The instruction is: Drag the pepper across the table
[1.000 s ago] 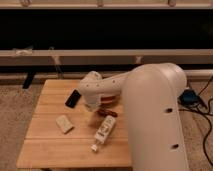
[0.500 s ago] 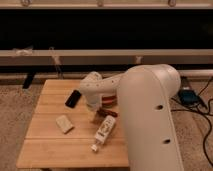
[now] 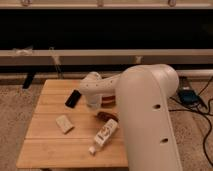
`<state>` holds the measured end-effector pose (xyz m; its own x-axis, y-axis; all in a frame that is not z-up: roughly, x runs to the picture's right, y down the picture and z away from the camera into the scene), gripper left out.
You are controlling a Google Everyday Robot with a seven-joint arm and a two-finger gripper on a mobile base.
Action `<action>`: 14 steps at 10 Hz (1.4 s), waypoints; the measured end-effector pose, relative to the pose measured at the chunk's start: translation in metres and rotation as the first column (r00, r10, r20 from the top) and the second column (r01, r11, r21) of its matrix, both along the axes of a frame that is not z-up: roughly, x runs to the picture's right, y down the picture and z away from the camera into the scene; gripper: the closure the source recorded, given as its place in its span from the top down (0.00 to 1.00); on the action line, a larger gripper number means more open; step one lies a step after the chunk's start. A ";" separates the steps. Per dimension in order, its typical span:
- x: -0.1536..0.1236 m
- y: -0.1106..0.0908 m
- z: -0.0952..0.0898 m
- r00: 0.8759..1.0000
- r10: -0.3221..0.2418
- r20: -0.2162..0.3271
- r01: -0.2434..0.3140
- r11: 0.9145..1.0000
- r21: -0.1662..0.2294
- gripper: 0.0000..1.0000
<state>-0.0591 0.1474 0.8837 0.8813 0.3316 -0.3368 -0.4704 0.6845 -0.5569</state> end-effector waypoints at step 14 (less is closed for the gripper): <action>-0.132 -0.043 -0.006 0.968 -0.152 0.199 0.133 0.985 0.107 0.00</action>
